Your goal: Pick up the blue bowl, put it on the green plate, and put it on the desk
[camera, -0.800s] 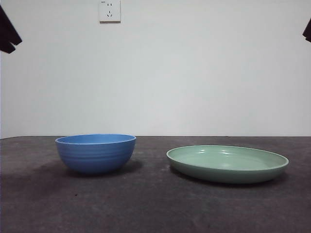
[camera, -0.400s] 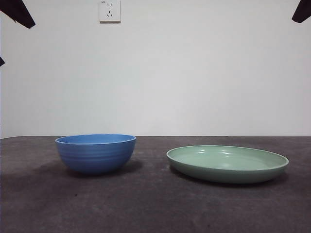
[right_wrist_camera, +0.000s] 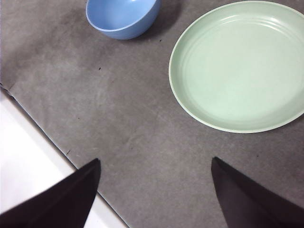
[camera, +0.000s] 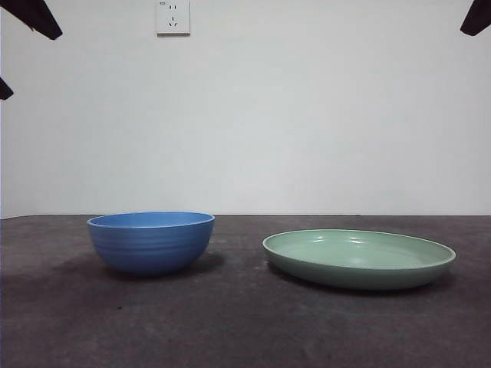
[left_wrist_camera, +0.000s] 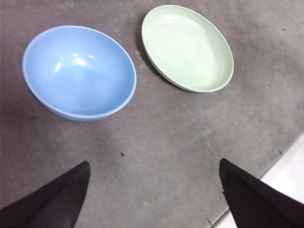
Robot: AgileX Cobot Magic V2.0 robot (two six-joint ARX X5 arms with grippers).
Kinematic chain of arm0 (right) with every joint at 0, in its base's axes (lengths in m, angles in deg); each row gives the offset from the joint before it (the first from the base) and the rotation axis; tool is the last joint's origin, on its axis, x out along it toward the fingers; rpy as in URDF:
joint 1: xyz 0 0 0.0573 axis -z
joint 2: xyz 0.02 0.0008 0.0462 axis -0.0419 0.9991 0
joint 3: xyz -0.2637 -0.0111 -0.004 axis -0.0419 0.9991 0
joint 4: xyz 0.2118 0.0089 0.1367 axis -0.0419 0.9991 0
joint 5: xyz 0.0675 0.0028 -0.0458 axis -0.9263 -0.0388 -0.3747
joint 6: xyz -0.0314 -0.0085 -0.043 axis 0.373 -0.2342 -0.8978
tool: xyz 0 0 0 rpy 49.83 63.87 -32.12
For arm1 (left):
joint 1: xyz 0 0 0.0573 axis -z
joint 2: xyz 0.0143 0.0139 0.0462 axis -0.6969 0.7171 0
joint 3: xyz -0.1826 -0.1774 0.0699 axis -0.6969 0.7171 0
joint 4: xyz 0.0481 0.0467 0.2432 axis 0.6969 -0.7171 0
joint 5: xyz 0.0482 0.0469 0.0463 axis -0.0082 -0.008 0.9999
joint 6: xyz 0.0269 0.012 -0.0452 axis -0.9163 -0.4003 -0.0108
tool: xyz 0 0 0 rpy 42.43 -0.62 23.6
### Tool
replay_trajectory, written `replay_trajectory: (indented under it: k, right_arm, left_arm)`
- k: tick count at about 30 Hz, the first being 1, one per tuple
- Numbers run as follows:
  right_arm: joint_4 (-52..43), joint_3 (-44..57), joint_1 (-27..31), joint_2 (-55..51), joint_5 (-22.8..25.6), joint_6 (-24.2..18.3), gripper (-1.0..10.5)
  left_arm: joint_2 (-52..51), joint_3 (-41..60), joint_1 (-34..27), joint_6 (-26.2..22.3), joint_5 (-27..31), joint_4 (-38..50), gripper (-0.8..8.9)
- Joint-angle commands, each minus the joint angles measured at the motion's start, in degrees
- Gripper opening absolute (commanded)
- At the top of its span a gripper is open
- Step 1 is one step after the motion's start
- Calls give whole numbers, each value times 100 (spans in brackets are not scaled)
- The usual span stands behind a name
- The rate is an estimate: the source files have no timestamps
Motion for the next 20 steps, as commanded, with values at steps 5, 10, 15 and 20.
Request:
replay_trajectory:
  k: [5, 10, 15, 20]
  right_arm:
    - [-66, -105, -26, 37, -4, 17, 373]
    - [-66, -105, -26, 37, -4, 20, 373]
    - [-68, -105, -26, 37, -7, 20, 373]
    - [-90, -105, -26, 37, -4, 20, 373]
  left_arm:
    - [581, -669, 26, 310, 393, 181, 433]
    - [1325, -1154, 28, 306, 682, 177, 432]
    - [2186, -1582, 33, 293, 1058, 197, 432]
    - [3097, -1954, 33, 186, 1421, 205, 432]
